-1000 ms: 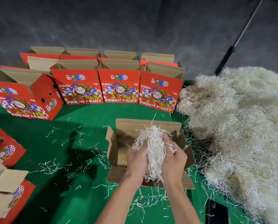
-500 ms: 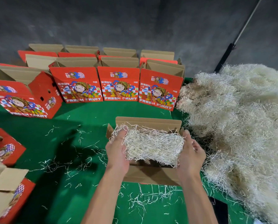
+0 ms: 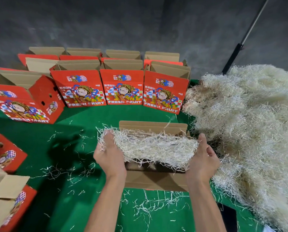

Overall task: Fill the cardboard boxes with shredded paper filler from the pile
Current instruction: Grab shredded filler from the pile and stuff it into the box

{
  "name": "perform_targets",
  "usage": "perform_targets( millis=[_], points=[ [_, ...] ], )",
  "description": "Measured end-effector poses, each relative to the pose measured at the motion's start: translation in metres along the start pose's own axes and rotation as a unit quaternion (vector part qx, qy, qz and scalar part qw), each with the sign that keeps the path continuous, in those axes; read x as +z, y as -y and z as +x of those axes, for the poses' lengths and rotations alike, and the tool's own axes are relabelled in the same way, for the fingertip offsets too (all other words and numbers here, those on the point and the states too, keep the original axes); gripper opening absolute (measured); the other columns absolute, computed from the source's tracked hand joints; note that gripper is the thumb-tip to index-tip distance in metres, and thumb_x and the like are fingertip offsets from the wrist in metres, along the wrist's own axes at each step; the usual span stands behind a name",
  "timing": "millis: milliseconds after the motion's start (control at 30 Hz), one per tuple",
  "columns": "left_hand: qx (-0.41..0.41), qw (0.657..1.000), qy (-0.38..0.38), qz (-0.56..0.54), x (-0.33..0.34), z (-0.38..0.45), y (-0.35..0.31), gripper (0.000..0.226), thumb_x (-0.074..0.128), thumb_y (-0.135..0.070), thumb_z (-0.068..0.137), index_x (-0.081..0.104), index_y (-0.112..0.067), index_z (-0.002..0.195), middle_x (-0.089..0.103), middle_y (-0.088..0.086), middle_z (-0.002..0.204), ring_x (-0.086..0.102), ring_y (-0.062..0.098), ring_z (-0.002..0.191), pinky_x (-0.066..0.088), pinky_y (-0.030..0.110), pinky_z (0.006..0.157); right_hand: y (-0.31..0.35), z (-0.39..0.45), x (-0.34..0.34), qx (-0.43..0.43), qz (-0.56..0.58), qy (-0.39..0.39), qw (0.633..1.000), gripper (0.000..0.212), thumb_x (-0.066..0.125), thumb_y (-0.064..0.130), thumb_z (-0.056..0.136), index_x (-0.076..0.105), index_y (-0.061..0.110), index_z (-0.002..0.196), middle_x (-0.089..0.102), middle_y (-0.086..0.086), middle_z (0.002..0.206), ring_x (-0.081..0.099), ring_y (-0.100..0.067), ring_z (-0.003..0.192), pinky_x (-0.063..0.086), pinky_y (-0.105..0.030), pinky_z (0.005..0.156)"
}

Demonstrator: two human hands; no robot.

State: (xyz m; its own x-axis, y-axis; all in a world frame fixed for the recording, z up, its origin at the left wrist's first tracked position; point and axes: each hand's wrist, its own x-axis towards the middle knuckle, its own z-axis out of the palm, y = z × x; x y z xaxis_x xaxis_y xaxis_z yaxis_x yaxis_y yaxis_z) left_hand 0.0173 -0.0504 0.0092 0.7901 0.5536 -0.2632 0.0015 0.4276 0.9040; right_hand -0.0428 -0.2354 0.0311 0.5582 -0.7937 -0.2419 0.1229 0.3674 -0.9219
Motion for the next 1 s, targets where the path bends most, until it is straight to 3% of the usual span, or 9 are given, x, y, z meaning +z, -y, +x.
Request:
perform_targets(
  millis=[100,233,433,467,500,533,733,867,1000],
  points=[
    [-0.017,0.992,0.100,0.076,0.010,-0.039,0.013,0.089,0.063,-0.081,0.072,0.045,-0.030,0.143,0.059,-0.025,0.115,0.058,0.003,0.105,0.040,0.036,0.100,-0.018,-0.017,0.014,-0.060,-0.052,0.064,0.995,0.049,0.058,0.060,0.091,0.059,0.013,0.080,0.039,0.010,0.047,0.028,-0.011,0.041,0.026,-0.019,0.037],
    [0.026,0.996,0.056,0.062,-0.005,-0.015,0.002,0.042,0.071,-0.072,0.071,0.068,-0.032,0.082,0.046,-0.019,0.056,0.038,0.002,0.045,0.034,0.021,0.048,-0.008,0.005,-0.008,-0.012,-0.080,0.048,0.996,0.037,0.068,0.052,0.086,0.060,0.020,0.071,0.042,0.012,0.045,0.031,-0.008,0.041,0.029,-0.028,0.045],
    [0.039,0.992,0.081,0.092,-0.003,-0.028,0.013,0.039,0.052,-0.061,0.091,0.064,-0.024,0.095,0.054,-0.006,0.052,0.046,0.014,0.040,0.041,0.032,0.035,-0.011,-0.006,-0.001,-0.012,-0.049,0.058,0.997,0.031,0.059,0.055,0.090,0.069,0.027,0.084,0.067,0.005,0.068,0.031,-0.003,0.045,0.018,-0.016,0.044],
    [0.025,0.987,0.106,0.120,-0.001,-0.038,0.021,0.048,0.048,-0.071,0.088,0.063,-0.026,0.094,0.045,-0.007,0.048,0.038,0.010,0.039,0.035,0.029,0.037,-0.013,-0.012,0.004,-0.003,-0.047,0.072,0.996,0.036,0.058,0.056,0.090,0.070,0.023,0.096,0.058,0.006,0.055,0.031,-0.006,0.043,0.051,-0.024,0.053],
    [0.013,0.986,0.101,0.133,-0.001,-0.037,0.019,0.058,0.045,-0.078,0.087,0.063,-0.024,0.097,0.039,-0.009,0.047,0.035,0.008,0.040,0.034,0.029,0.044,-0.007,-0.012,0.003,0.006,-0.042,0.058,0.997,0.042,0.058,0.058,0.090,0.068,0.021,0.106,0.047,0.007,0.047,0.037,-0.011,0.040,0.010,-0.057,0.098],
    [0.008,0.991,0.059,0.119,-0.003,-0.026,0.013,0.063,0.044,-0.076,0.089,0.065,-0.018,0.105,0.042,-0.011,0.049,0.040,0.008,0.044,0.036,0.031,0.050,0.003,-0.005,-0.004,0.018,-0.036,0.026,0.999,0.046,0.059,0.059,0.088,0.066,0.020,0.110,0.046,0.006,0.047,0.050,-0.018,0.042,0.025,-0.018,0.051],
    [0.069,0.997,-0.010,0.043,0.000,0.005,-0.023,0.034,0.044,-0.047,0.103,0.055,-0.021,0.082,0.040,-0.014,0.052,0.032,0.004,0.043,0.033,0.020,0.034,0.025,0.023,-0.029,-0.018,-0.020,-0.034,0.999,0.028,0.055,0.057,0.092,0.065,0.031,0.099,0.058,0.006,0.076,0.049,-0.004,0.067,0.035,-0.020,0.059],
    [-0.021,0.984,0.101,0.142,0.008,-0.029,-0.010,0.092,0.023,-0.085,0.085,0.038,-0.021,0.150,0.054,0.017,0.139,0.060,0.015,0.120,0.045,0.039,0.107,0.023,-0.004,-0.009,-0.053,-0.054,0.055,0.996,0.054,0.045,0.067,0.093,0.061,0.016,0.101,0.047,-0.008,0.051,0.039,-0.019,0.044,0.036,-0.025,0.051],
    [-0.129,0.956,0.244,0.101,0.009,-0.050,-0.002,0.093,0.035,-0.095,0.071,0.028,-0.046,0.150,0.030,-0.010,0.159,0.032,0.014,0.143,0.019,0.050,0.119,0.026,-0.029,0.005,-0.114,-0.066,0.139,0.981,0.035,0.037,0.062,0.100,0.049,0.031,0.113,0.049,-0.002,0.121,0.050,-0.027,0.109,0.038,-0.061,0.098]
  ],
)
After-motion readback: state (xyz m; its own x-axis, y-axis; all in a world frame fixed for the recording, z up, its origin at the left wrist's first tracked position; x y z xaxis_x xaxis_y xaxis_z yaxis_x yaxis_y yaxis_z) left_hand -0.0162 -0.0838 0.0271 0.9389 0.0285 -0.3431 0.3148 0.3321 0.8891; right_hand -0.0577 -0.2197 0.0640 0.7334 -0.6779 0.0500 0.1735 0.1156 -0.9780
